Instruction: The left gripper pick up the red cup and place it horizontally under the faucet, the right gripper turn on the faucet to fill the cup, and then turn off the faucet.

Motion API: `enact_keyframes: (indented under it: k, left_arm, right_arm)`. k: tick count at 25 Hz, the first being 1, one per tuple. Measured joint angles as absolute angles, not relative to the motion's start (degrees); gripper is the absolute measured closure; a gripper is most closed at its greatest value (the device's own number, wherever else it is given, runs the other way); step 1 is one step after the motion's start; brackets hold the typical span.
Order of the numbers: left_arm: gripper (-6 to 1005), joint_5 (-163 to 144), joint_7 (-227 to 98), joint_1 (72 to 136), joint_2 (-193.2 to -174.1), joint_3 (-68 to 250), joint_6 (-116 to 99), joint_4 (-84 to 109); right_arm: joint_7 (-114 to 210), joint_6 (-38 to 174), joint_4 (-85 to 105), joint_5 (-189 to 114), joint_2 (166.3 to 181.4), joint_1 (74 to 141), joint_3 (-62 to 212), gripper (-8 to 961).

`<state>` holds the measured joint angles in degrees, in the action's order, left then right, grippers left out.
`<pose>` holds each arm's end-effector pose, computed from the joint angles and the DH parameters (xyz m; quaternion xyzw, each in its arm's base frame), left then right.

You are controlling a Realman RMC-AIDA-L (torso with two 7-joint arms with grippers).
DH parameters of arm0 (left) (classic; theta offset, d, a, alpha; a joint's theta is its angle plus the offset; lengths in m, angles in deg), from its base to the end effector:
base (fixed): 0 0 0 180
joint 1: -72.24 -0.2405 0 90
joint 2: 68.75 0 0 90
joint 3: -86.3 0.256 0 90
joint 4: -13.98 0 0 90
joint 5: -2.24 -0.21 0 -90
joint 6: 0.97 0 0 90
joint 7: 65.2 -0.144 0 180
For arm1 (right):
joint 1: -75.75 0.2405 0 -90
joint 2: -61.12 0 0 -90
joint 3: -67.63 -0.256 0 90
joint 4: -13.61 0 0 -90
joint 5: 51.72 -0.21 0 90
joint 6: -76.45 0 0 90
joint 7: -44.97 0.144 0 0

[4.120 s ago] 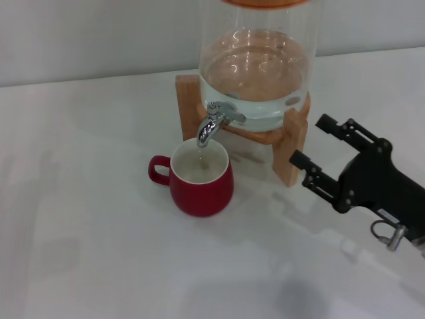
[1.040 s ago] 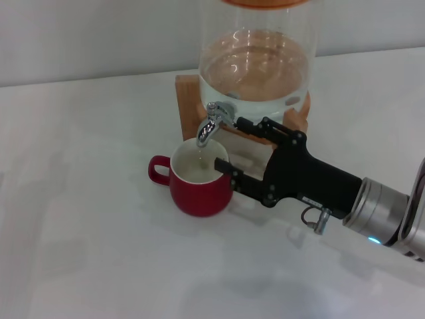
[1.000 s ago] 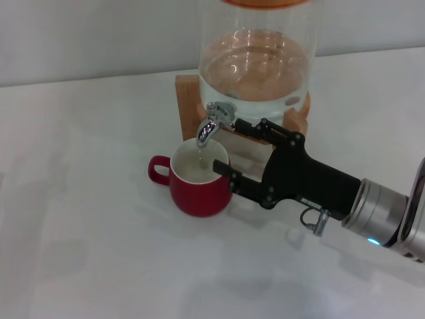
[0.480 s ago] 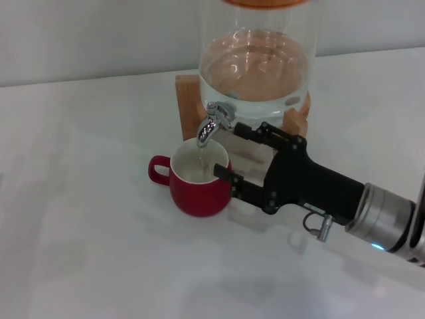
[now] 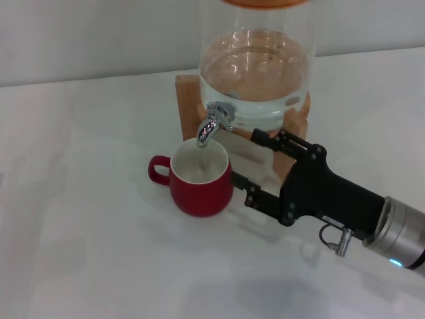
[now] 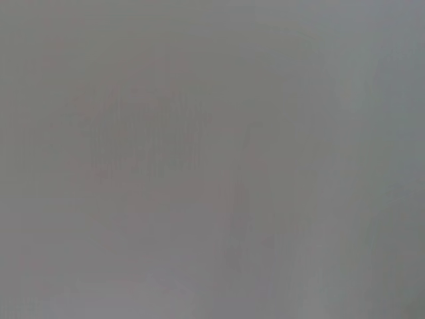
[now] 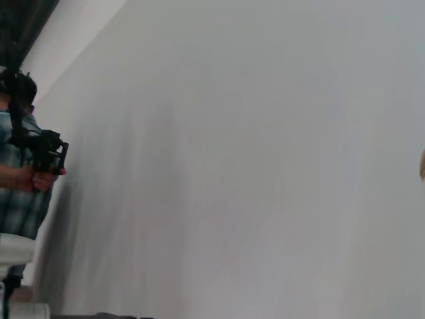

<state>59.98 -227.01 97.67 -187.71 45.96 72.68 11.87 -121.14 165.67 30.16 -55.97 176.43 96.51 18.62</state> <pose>-0.3577 0.3149 0.0172 -0.6704 -0.2464 -0.3093 0.6279 0.2494 0.2619 -0.0485 -0.8374 -0.0034 0.4359 0.3296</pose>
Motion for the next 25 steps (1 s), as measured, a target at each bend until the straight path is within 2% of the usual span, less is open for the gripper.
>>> enact_keyframes:
  k: [25]
  left_arm:
    - [320,59.98,-227.01,98.99,-187.67,45.96,72.22,11.87]
  right_arm:
    - [-121.14,162.48,33.51,-54.74,176.61,97.85,22.61,274]
